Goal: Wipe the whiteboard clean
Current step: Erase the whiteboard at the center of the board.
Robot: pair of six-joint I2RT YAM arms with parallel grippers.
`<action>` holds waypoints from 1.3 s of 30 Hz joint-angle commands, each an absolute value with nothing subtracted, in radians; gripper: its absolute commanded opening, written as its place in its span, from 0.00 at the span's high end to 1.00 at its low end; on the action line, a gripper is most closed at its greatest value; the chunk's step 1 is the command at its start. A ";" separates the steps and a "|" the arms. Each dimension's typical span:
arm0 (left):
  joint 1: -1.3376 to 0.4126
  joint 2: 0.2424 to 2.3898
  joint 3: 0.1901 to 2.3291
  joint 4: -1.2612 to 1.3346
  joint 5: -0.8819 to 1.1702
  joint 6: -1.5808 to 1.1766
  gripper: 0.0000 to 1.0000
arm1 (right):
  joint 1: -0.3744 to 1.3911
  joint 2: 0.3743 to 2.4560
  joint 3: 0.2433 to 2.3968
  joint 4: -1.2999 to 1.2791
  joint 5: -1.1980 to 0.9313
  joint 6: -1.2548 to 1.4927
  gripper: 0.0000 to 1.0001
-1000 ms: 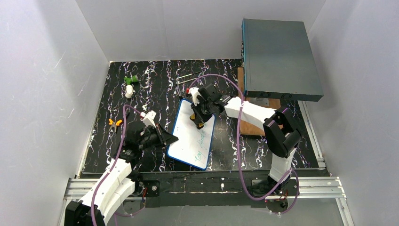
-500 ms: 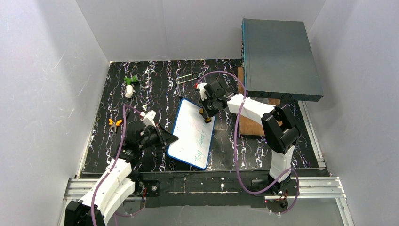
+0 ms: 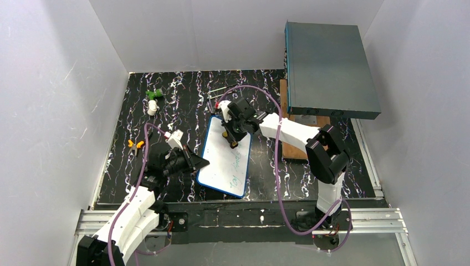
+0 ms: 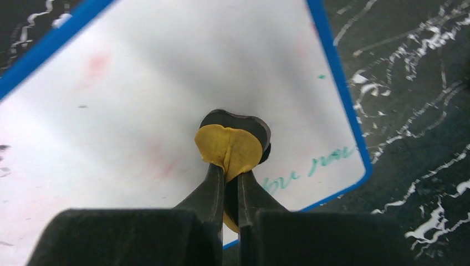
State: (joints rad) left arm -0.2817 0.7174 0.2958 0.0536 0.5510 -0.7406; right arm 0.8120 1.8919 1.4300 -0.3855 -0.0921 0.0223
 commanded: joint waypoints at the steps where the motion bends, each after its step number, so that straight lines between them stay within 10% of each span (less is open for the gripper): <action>1: -0.296 0.705 0.304 0.104 0.624 -0.683 1.00 | 0.889 1.894 1.454 -0.370 -0.208 0.030 0.99; 39: -0.296 0.748 0.317 0.127 0.657 -0.683 1.00 | 0.799 2.072 1.759 -0.511 -0.046 0.008 0.99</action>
